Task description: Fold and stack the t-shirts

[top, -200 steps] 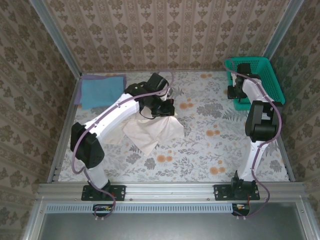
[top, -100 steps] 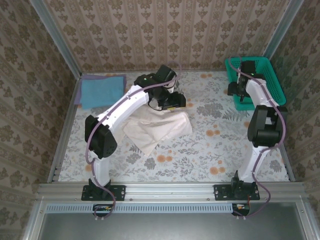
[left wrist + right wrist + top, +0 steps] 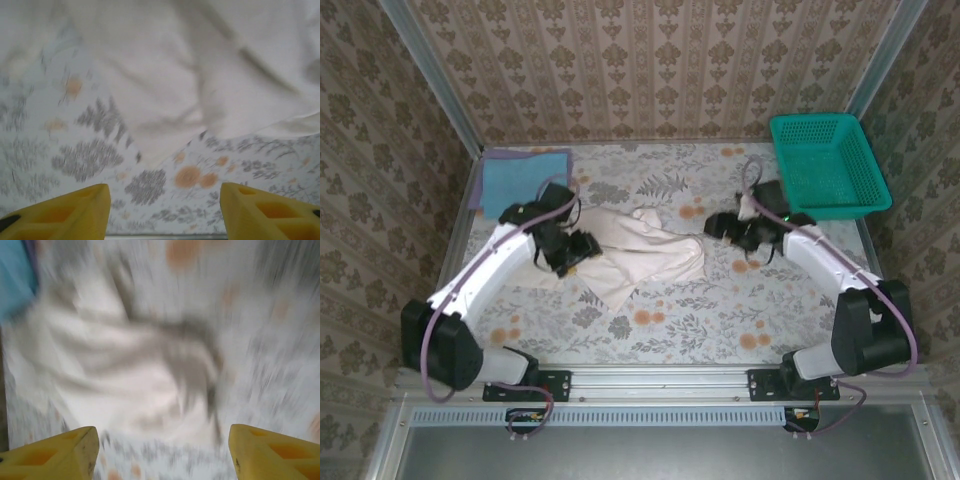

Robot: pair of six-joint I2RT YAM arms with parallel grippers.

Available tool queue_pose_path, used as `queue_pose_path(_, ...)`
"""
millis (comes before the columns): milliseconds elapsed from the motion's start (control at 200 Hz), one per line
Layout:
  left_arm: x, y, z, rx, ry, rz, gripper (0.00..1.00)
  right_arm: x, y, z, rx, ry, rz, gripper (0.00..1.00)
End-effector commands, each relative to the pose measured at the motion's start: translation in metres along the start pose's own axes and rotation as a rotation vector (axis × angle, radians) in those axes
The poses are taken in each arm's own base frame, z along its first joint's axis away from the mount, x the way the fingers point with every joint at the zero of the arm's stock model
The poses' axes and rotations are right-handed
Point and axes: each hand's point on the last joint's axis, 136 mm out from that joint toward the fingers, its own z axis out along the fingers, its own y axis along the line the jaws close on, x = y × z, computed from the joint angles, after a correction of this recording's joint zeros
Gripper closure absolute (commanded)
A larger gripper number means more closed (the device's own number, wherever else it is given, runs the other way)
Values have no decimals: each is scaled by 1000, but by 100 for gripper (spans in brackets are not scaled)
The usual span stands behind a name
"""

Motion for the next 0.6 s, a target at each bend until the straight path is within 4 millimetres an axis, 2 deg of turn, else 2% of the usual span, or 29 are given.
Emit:
queue_pose_path(0,22,3,16,87,65,-170,42,52,-1,16,-36,124,111,31)
queue_pose_path(70,33,14,27,69,91,-193,42,71,1,28,-61,159,118,32)
queue_pose_path(170,40,8,42,86,134,-174,38,79,-7,40,-7,189,98,34)
queue_pose_path(235,40,3,51,86,151,-155,35,81,-3,48,-26,211,100,35)
queue_pose_path(300,41,-13,63,138,178,-128,34,78,-3,54,-11,211,92,37)
queue_pose_path(390,40,-22,79,123,199,-95,35,71,-10,58,41,186,74,39)
queue_pose_path(495,39,-19,95,58,207,-83,40,63,-23,60,129,166,56,45)
queue_pose_path(595,36,-3,104,-32,170,-89,43,54,-23,65,137,130,44,50)
